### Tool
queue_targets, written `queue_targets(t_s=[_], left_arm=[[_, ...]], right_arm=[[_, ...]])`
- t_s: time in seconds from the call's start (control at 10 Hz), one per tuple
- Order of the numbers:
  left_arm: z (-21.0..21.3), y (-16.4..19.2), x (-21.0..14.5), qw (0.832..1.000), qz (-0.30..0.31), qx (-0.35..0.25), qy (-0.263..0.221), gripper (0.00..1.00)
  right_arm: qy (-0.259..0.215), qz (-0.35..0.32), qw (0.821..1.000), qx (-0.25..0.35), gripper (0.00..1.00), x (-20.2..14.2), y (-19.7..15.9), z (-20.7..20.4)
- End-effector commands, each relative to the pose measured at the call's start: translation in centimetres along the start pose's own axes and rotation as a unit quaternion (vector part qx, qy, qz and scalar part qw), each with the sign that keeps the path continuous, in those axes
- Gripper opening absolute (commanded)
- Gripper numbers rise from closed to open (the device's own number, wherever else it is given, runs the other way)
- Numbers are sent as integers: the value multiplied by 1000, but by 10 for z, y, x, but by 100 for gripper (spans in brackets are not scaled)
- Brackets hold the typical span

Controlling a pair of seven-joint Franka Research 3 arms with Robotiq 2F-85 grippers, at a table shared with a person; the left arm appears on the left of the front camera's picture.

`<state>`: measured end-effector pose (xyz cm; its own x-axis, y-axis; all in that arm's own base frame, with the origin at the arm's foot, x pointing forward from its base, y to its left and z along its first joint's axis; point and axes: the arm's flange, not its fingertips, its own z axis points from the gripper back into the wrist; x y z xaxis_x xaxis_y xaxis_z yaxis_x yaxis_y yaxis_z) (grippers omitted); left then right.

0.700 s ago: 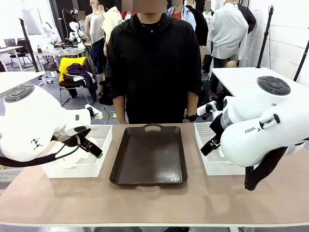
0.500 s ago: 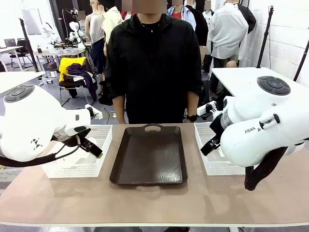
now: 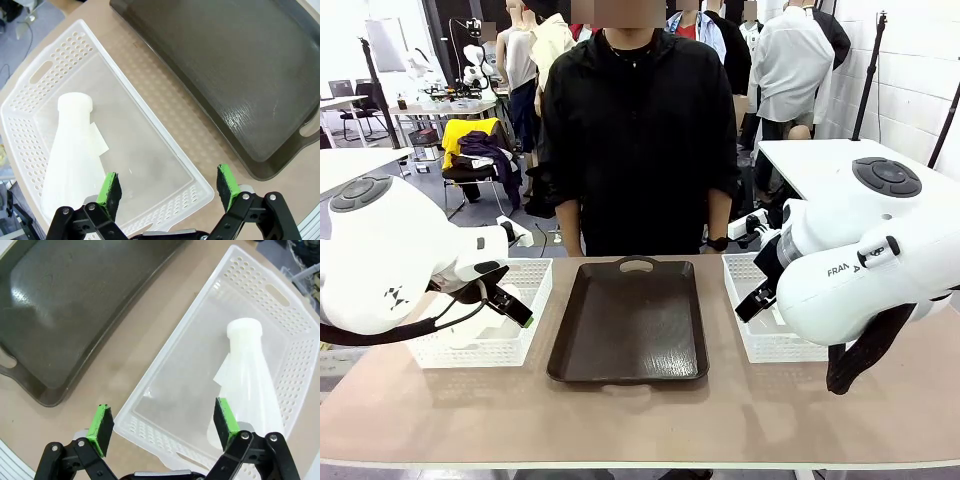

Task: Prepare the laboratory tools.
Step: Pick up the Big flask that the person points to.

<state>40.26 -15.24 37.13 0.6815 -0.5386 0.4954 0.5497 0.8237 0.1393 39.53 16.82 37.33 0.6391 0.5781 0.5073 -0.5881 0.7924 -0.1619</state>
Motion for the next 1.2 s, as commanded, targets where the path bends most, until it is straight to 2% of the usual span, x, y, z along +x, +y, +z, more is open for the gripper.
queue_targets(t_s=[0.0, 0.8, 1.0, 1.1], left_arm=[[0, 1, 0, 1000, 1, 0, 0, 100], [0, 0, 0, 1000, 0, 0, 0, 100], [29, 15, 6, 999, 24, 4, -22, 100], [48, 25, 9, 999, 40, -21, -25, 100]], right_arm=[[0, 0, 1000, 0, 100, 0, 0, 0], [0, 0, 1000, 0, 100, 0, 0, 0], [-13, 0, 999, 33, 100, 4, -5, 34], [-21, -5, 999, 46, 100, 7, -10, 52]])
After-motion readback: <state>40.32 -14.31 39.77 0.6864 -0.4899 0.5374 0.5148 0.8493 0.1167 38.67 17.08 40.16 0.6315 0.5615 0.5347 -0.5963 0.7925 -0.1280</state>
